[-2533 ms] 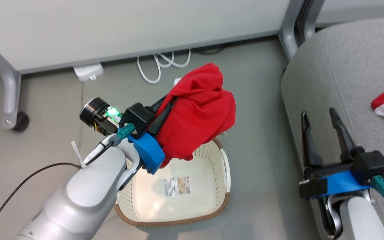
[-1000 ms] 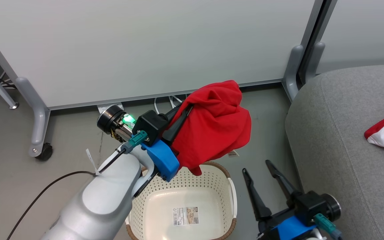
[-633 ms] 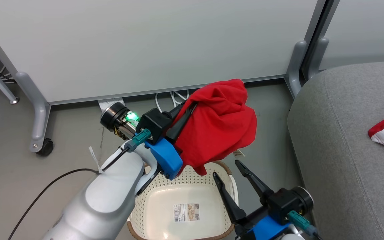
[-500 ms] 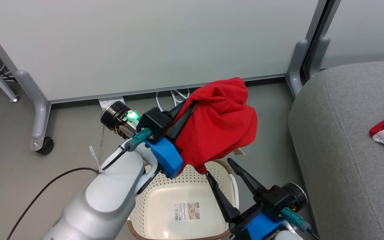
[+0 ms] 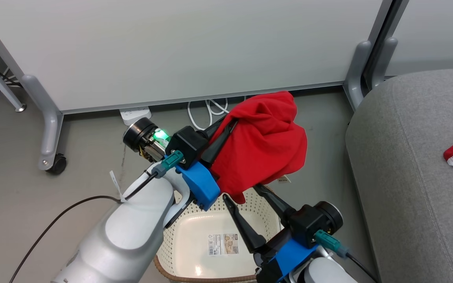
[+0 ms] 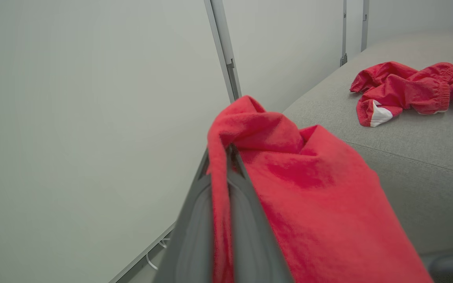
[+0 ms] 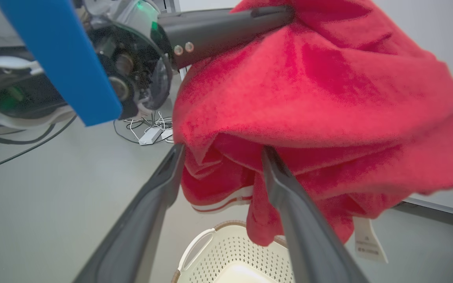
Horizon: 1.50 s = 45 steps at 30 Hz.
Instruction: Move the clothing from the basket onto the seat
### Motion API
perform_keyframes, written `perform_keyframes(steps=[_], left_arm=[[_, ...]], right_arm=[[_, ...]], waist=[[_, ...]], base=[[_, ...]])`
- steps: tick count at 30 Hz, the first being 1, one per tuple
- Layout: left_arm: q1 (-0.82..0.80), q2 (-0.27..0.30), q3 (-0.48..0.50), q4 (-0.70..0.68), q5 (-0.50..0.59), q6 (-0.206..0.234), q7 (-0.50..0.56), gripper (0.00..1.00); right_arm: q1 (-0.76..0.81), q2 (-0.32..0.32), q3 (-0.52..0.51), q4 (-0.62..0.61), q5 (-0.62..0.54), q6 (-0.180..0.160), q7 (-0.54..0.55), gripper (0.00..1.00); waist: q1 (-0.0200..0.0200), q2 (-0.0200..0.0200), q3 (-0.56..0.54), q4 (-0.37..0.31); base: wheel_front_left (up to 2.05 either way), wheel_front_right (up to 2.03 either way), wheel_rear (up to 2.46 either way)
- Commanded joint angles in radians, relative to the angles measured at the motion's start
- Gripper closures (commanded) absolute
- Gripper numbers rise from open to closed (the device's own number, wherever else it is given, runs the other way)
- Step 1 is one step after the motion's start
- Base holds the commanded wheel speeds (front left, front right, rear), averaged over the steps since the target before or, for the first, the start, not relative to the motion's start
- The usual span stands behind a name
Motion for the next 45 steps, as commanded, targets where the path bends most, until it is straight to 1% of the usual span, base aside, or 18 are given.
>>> perform_keyframes(steps=[1,8,17,31,32,33,34,45], left_arm=[[-0.013,0.0,0.007,0.0,0.005,-0.005,-0.005,1.0],[-0.019,-0.011,0.003,0.001,0.011,-0.007,-0.005,1.0],[-0.026,-0.026,-0.007,0.004,0.012,-0.01,-0.005,1.0],[-0.033,-0.04,-0.008,0.004,0.016,-0.013,-0.005,1.0],[-0.034,-0.04,-0.008,0.004,0.017,-0.013,-0.005,1.0],[-0.035,-0.041,-0.008,0.004,0.017,-0.013,-0.005,1.0],[-0.036,-0.041,-0.007,0.004,0.018,-0.013,-0.005,1.0],[-0.036,-0.042,-0.001,0.004,0.022,-0.014,-0.005,1.0]], right_arm=[[-0.017,0.002,0.009,0.005,0.002,-0.001,-0.001,0.0],[-0.074,0.002,0.062,0.059,0.007,-0.001,-0.001,0.0],[-0.144,0.002,0.091,0.126,0.041,-0.001,-0.001,0.0],[-0.176,0.002,0.066,0.163,0.114,-0.001,-0.001,0.0],[-0.179,0.002,0.063,0.164,0.117,-0.001,-0.001,0.54],[-0.18,0.002,0.062,0.166,0.122,-0.001,-0.001,0.84],[-0.181,0.002,0.062,0.168,0.124,-0.001,-0.001,1.0],[-0.186,0.002,0.06,0.177,0.129,-0.001,-0.001,1.0]], waist=[[0.0,0.0,0.001,0.001],[0.0,0.0,0.011,0.012],[0.0,0.0,0.016,0.026],[0.0,0.0,0.029,0.035],[0.0,0.0,0.03,0.035],[0.0,0.0,0.031,0.035],[0.0,0.0,0.032,0.036],[0.0,0.0,0.036,0.031]], base=[[0.0,0.0,0.0],[0.0,0.0,0.0],[0.0,0.0,0.0],[0.0,0.0,0.0],[0.0,0.0,0.0],[0.0,0.0,0.0],[0.0,0.0,0.0],[0.0,0.0,0.0]])
